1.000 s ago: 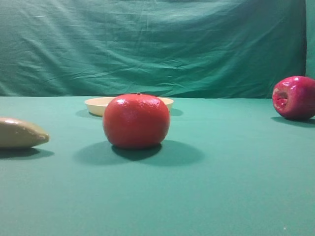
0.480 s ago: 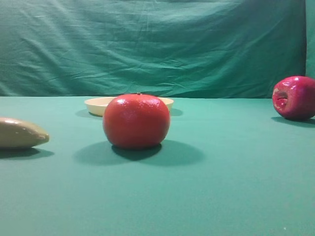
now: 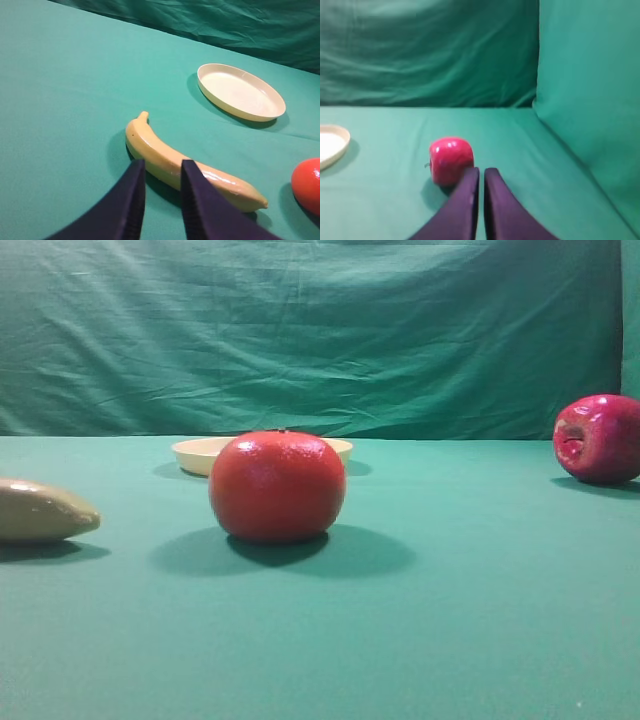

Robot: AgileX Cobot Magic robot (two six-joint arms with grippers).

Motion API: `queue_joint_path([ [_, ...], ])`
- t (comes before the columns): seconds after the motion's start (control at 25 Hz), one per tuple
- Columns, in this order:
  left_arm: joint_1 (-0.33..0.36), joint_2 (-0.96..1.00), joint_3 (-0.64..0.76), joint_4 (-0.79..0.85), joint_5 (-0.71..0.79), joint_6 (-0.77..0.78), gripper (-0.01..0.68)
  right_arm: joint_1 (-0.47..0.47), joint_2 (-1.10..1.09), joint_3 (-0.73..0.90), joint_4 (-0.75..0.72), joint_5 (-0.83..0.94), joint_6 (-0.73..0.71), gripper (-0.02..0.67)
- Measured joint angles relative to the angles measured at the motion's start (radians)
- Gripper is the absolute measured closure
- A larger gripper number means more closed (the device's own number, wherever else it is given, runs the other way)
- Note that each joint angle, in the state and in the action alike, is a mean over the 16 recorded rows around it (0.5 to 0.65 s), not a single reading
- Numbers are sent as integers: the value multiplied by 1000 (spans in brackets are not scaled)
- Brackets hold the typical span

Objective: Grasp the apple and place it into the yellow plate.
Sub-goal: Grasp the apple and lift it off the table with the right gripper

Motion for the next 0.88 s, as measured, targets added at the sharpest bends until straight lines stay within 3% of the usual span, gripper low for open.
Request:
queue_joint_path([
  [0.88,0,0,0,0,0,0,516,67,861,-479,-31,69,-58,649],
])
